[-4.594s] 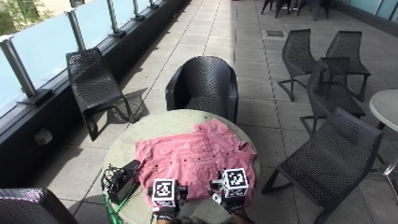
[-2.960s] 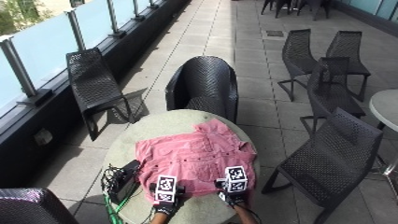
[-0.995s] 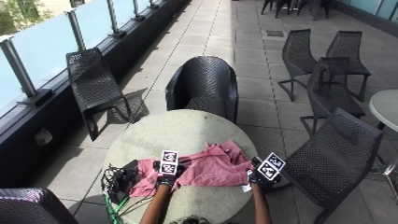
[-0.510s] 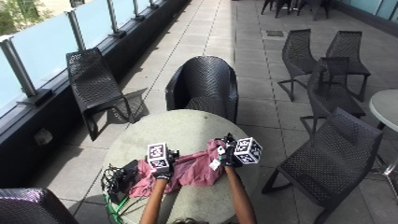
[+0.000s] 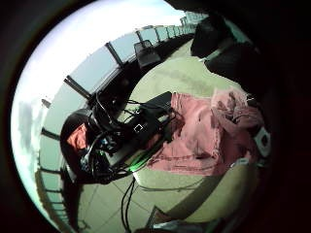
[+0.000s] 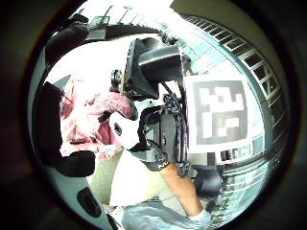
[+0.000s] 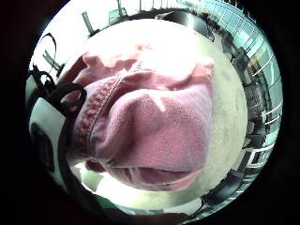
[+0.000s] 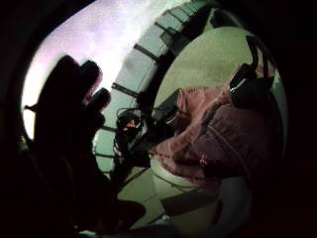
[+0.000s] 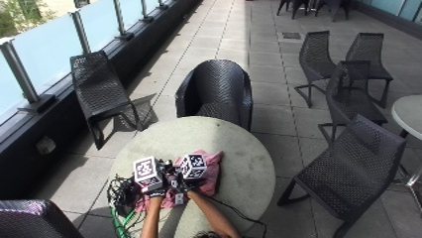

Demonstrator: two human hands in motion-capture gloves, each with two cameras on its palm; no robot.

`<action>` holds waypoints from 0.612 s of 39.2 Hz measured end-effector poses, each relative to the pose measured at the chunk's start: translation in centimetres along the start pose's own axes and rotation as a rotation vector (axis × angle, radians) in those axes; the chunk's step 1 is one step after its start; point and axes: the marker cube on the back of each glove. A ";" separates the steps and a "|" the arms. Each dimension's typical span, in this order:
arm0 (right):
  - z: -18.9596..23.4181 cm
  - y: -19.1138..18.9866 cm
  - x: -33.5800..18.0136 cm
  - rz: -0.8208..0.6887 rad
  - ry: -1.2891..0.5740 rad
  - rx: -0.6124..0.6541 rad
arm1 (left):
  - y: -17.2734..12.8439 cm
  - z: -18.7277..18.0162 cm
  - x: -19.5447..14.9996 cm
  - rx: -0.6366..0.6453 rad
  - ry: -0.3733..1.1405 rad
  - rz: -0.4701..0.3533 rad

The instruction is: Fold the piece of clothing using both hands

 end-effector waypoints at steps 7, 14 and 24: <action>2.8 -0.2 -0.7 -0.038 -0.019 -0.038 | -0.1 2.0 -1.3 -0.025 0.015 -0.011; 0.9 0.7 0.5 -0.137 -0.004 -0.227 | 0.7 0.9 -0.3 -0.036 -0.006 0.014; -8.2 1.3 8.3 -0.142 0.504 -0.312 | 0.7 1.1 1.5 -0.028 0.003 0.074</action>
